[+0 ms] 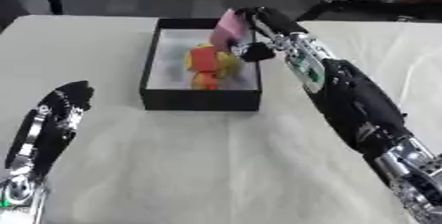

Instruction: Pick up objects on the table and place them in the box.

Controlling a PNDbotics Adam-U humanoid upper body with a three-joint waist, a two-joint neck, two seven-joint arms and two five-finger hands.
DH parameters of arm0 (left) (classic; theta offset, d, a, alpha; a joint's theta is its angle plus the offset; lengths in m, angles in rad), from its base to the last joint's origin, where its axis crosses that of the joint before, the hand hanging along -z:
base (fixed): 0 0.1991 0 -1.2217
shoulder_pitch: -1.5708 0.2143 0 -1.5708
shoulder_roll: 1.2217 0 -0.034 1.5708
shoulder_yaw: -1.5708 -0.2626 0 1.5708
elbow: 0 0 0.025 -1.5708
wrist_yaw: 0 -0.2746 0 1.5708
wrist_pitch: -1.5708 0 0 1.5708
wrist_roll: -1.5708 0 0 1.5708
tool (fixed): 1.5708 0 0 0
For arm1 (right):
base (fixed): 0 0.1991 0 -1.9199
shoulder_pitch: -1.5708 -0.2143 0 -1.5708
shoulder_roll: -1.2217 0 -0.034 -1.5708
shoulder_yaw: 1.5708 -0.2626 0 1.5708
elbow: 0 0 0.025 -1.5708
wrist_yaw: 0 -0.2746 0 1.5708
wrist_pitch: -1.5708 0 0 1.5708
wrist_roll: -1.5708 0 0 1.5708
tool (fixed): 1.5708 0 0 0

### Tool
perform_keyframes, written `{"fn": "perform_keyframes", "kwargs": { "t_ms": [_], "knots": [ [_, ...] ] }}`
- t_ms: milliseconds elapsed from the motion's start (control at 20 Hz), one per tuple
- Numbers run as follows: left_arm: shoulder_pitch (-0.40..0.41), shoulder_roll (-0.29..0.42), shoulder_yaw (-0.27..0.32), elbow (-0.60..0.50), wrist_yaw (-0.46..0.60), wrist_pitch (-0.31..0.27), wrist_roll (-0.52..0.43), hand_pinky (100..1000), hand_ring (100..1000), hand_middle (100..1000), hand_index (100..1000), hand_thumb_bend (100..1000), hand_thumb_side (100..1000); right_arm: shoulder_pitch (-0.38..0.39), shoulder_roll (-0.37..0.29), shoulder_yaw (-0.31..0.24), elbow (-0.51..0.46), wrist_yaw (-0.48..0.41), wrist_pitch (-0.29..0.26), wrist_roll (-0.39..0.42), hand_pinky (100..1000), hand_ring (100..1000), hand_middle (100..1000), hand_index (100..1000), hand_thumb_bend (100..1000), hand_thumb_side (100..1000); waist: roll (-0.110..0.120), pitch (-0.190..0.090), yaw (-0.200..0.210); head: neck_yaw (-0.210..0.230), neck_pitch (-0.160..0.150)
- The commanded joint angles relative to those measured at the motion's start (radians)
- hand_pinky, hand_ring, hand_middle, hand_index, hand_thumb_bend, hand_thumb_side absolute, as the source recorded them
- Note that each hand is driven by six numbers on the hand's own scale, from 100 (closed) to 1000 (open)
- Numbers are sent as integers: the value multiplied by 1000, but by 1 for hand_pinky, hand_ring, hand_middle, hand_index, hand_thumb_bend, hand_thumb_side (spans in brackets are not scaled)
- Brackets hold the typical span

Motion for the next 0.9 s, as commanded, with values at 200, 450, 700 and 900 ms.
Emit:
{"fn": "perform_keyframes", "kwargs": {
  "t_ms": [200,450,700,900],
  "knots": [
    [-10,5,-1,-17,2,-1,-2,783,800,702,816,287,721,-9,-21,-1,-62,-41,-9,17,846,796,871,946,165,830,11,-7,-4,5,-2],
    [-5,9,2,-16,0,0,1,783,800,702,816,287,721,10,-46,13,-145,-110,-8,53,854,814,890,947,150,833,8,-10,-15,19,-2],
    [-2,12,3,-16,-1,0,2,783,800,703,816,288,722,29,-68,23,-210,-153,-1,96,871,831,906,954,168,798,5,-12,-25,27,-2],
    [-1,14,4,-15,-2,1,3,783,800,703,816,287,722,40,-81,32,-256,-172,-12,139,892,845,917,963,209,701,5,-15,-31,32,-2]
  ]
}}
